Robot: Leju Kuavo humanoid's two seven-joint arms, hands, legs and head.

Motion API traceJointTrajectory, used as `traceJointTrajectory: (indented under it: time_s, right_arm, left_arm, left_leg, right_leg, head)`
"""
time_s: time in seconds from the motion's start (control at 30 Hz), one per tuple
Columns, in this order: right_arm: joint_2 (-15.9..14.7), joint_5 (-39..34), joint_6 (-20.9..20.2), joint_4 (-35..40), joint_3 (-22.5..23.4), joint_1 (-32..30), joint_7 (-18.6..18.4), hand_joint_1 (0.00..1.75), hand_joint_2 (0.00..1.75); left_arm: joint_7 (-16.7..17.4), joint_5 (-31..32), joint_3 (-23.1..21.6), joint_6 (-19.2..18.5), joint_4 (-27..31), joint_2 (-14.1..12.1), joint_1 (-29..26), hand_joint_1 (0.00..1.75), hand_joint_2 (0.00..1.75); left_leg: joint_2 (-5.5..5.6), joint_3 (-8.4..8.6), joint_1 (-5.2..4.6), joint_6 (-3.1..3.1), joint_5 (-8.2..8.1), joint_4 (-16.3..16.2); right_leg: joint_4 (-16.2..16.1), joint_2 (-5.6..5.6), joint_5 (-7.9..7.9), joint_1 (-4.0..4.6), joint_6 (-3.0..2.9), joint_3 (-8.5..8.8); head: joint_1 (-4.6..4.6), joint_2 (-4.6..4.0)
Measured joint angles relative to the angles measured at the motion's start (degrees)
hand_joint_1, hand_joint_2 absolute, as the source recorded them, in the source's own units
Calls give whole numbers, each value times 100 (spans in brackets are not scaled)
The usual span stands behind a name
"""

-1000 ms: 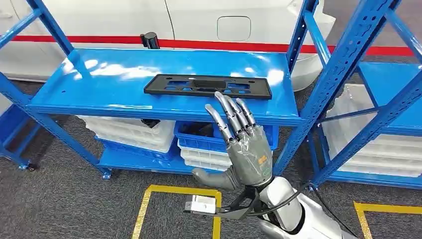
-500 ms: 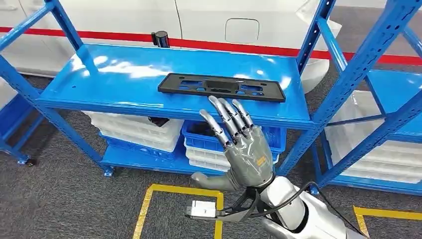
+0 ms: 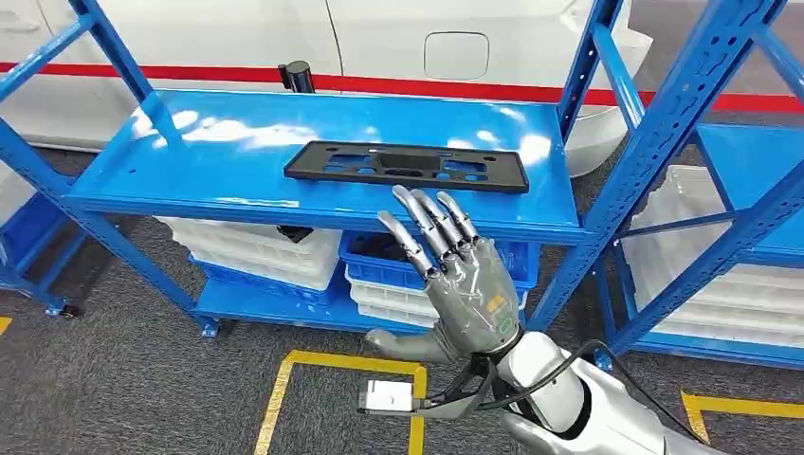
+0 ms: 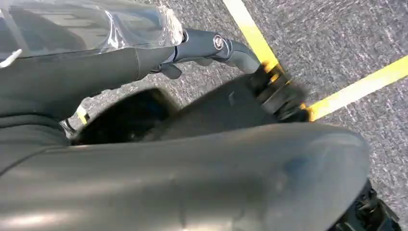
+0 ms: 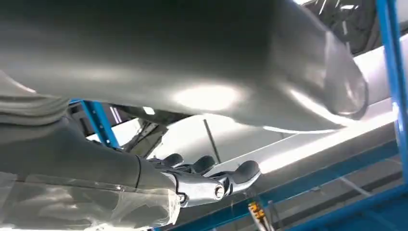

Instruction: Take the parts from the cabinet and place them on the table.

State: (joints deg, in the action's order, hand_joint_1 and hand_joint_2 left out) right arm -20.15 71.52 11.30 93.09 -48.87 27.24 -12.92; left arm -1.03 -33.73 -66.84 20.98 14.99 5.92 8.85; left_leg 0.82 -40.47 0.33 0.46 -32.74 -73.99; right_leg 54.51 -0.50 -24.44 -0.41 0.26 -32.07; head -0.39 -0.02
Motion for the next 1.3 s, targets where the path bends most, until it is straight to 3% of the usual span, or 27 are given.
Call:
traceJointTrajectory:
  time_s: [0.03,0.07,0.13,0.17,0.2,0.3,0.37,0.47,0.5,0.53,0.57,0.63,0.67,0.7,0.73,0.8,0.87,0.9,0.97,1.0,1.03,1.1,1.13,1.17,1.2,1.3]
  right_arm:
    - [0,-2,0,0,-13,1,0,0,0]
    - [-2,-7,0,0,-24,1,0,0,0]
    - [-2,-9,-2,7,-35,10,2,0,0]
    - [-2,-11,-2,13,-37,21,2,0,0]
    - [-7,-20,-19,13,-41,30,2,0,0]
    - [-9,-30,-39,13,-81,43,9,0,0]
    - [-35,-61,-39,22,-83,57,9,0,0]
    - [-46,-76,-46,22,-107,57,9,0,0]
    - [-57,-79,-52,22,-122,52,7,0,0]
    - [-70,-85,-57,22,-129,51,7,0,0]
    - [-79,-100,-59,22,-131,52,4,0,0]
    - [-92,-122,-59,26,-129,59,-2,0,0]
    - [-100,-124,-59,26,-129,62,-2,0,0]
    - [-105,-127,-59,30,-129,68,-2,0,0]
    - [-105,-129,-59,52,-131,64,-4,0,0]
    - [-114,-135,-66,66,-131,64,-13,0,0]
    - [-127,-144,-83,92,-129,79,-28,0,0]
    - [-127,-146,-83,112,-131,81,-28,0,0]
    - [-127,-155,-83,120,-131,79,-33,0,0]
    - [-127,-164,-83,120,-142,77,-33,0,0]
    - [-127,-173,-83,120,-153,76,-33,0,0]
    - [-127,-181,-83,120,-168,78,-33,0,0]
    - [-127,-192,-81,120,-168,83,-33,0,0]
    - [-127,-197,-81,122,-168,90,-33,0,0]
    - [-127,-197,-81,122,-168,94,-31,0,0]
    - [-127,-201,-81,122,-170,97,-33,0,0]
  left_arm:
    - [0,0,0,-2,0,2,-6,0,0]
    - [0,0,0,-2,0,2,-3,0,0]
    - [-2,0,0,-2,0,2,13,0,0]
    - [-2,0,0,-2,0,2,20,0,0]
    - [-6,0,0,-15,0,13,32,0,0]
    - [-26,2,0,-28,0,15,14,0,0]
    - [-33,9,0,-35,-2,28,22,0,0]
    - [-37,11,0,-46,-2,46,40,0,0]
    - [-37,13,0,-52,-2,46,35,0,0]
    - [-37,18,0,-52,-2,46,31,0,0]
    - [-37,26,0,-55,-4,46,30,0,0]
    - [-39,31,0,-55,-4,50,39,0,0]
    - [-39,31,0,-55,-4,52,41,0,0]
    - [-39,31,0,-55,-4,52,50,0,0]
    - [-39,31,0,-55,-4,59,55,0,0]
    - [-39,31,0,-59,-4,59,55,0,0]
    - [-42,31,0,-63,-4,59,55,0,0]
    - [-42,31,0,-63,-4,66,61,0,0]
    - [-44,31,0,-63,-4,68,69,0,0]
    - [-44,31,0,-63,-7,68,66,0,0]
    - [-44,31,0,-63,-11,68,65,0,0]
    - [-44,31,0,-63,-22,68,71,0,0]
    - [-44,31,0,-63,-22,68,77,0,0]
    - [-44,33,0,-63,-22,68,84,0,0]
    - [-44,37,0,-63,-24,68,98,0,0]
    - [-42,48,0,-63,-24,68,98,0,0]
  left_leg:
    - [-2,20,0,-2,92,73]
    - [-5,185,0,7,302,427]
    - [-29,726,-1,42,792,1531]
    - [-65,922,-12,81,875,1952]
    - [-60,934,-52,111,858,2015]
    - [-49,922,-72,186,861,2012]
    - [-49,988,-26,260,916,2065]
    - [-52,983,-23,302,911,2061]
    - [-50,983,-23,303,909,2060]
    - [-45,986,-20,302,906,2060]
    - [-36,991,-16,299,902,2057]
    - [-12,1021,-8,269,882,2053]
    - [-7,1031,-12,244,865,2052]
    - [-5,1013,-58,212,842,2030]
    - [-3,1005,-57,195,846,2033]
    - [-5,1011,-44,146,849,2052]
    - [-17,948,-14,77,721,1902]
    - [-26,796,-13,50,532,1575]
    - [-29,287,-1,5,99,532]
    - [-28,53,-2,2,-17,92]
    - [-29,-37,-2,8,20,-18]
    - [-29,179,-10,35,386,535]
    - [-34,489,-16,68,710,1204]
    - [-46,745,-18,104,930,1738]
    - [-58,839,-59,133,876,1955]
    - [-52,824,-84,195,877,1956]
  right_leg:
    - [0,0,-1,0,1,4]
    - [1,1,-2,-1,3,13]
    - [0,1,-8,-1,15,39]
    - [1,1,-14,8,32,42]
    - [12,3,-29,43,62,30]
    - [-7,-6,-23,12,146,40]
    - [186,8,-172,5,207,-28]
    - [1567,12,-845,-8,252,-682]
    - [1915,12,-923,-13,263,-863]
    - [1945,11,-854,-20,267,-907]
    - [1684,11,-659,-28,268,-801]
    - [625,12,-127,-37,254,-293]
    - [149,16,27,-41,244,-49]
    - [27,19,-19,-2,226,-4]
    - [29,19,4,-23,188,-25]
    - [38,19,-10,17,142,-34]
    - [-2,13,20,-21,68,-12]
    - [-2,11,15,-23,37,-13]
    - [0,-10,4,2,18,-15]
    - [2,-8,0,21,19,-12]
    - [2,-8,-5,25,13,-7]
    - [2,-7,-18,37,21,19]
    - [2,-7,-31,38,28,47]
    - [0,-7,-44,38,43,69]
    - [10,-6,-62,72,69,67]
    - [2,-4,-87,52,120,71]
  head:
    - [0,0]
    - [0,0]
    - [0,0]
    - [0,0]
    - [4,0]
    - [9,0]
    - [13,2]
    - [26,0]
    - [26,0]
    - [28,0]
    - [28,2]
    - [28,0]
    - [31,0]
    - [31,0]
    - [26,0]
    - [26,0]
    - [24,0]
    - [2,2]
    - [-2,0]
    - [-2,0]
    - [-2,0]
    - [-2,2]
    - [-2,0]
    - [-2,0]
    - [-2,0]
    - [4,0]
